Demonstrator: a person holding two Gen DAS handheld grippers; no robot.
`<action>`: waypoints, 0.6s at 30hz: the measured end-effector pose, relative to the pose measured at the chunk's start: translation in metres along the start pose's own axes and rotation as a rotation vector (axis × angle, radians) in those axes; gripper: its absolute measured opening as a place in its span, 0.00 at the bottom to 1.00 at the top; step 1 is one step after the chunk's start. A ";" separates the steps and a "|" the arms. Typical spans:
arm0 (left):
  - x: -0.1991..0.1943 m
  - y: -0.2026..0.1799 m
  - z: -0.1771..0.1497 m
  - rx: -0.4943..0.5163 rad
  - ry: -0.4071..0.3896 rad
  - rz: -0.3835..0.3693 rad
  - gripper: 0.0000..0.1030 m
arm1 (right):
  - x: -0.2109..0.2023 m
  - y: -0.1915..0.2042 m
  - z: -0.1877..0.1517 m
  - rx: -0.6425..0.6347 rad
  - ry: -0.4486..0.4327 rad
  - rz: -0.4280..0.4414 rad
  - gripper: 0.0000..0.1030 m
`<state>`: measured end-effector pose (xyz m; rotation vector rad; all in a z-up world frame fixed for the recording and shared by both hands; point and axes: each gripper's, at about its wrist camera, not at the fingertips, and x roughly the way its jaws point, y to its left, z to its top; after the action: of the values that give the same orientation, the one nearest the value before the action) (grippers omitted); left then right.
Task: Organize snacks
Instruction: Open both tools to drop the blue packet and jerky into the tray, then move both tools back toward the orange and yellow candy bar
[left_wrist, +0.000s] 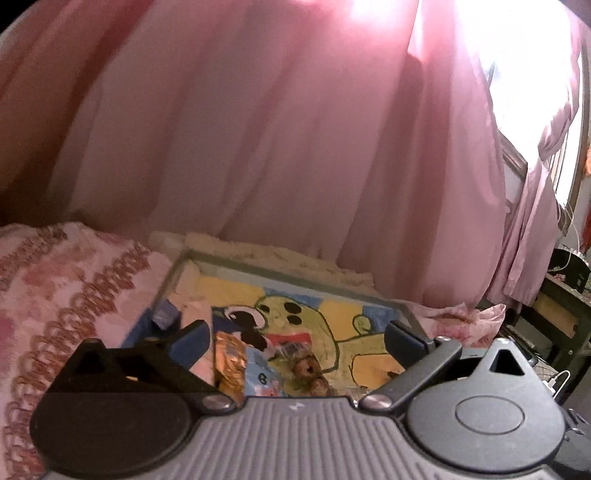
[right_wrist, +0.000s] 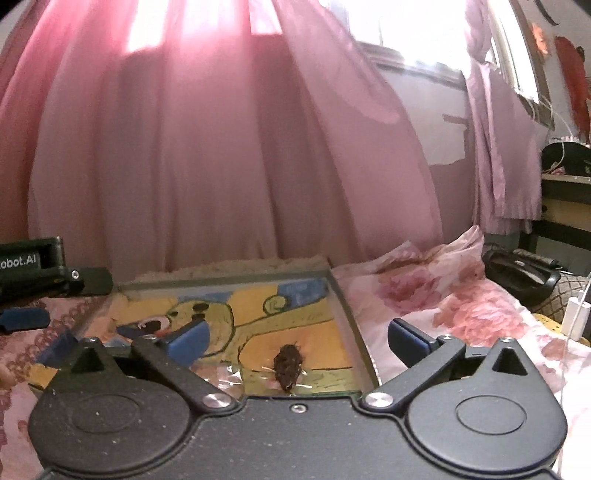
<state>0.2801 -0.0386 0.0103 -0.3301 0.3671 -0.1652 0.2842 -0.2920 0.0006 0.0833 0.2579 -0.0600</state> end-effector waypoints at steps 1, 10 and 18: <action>-0.005 0.000 0.001 0.004 -0.006 0.008 0.99 | -0.005 -0.001 0.001 0.001 -0.006 0.002 0.99; -0.053 0.008 -0.001 0.036 -0.021 0.062 0.99 | -0.050 -0.004 0.006 0.013 -0.056 0.021 0.99; -0.096 0.017 -0.013 0.065 -0.017 0.095 1.00 | -0.094 0.000 -0.001 -0.025 -0.072 0.050 0.99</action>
<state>0.1881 -0.0052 0.0237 -0.2488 0.3589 -0.0812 0.1936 -0.2873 0.0239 0.0630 0.1843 -0.0103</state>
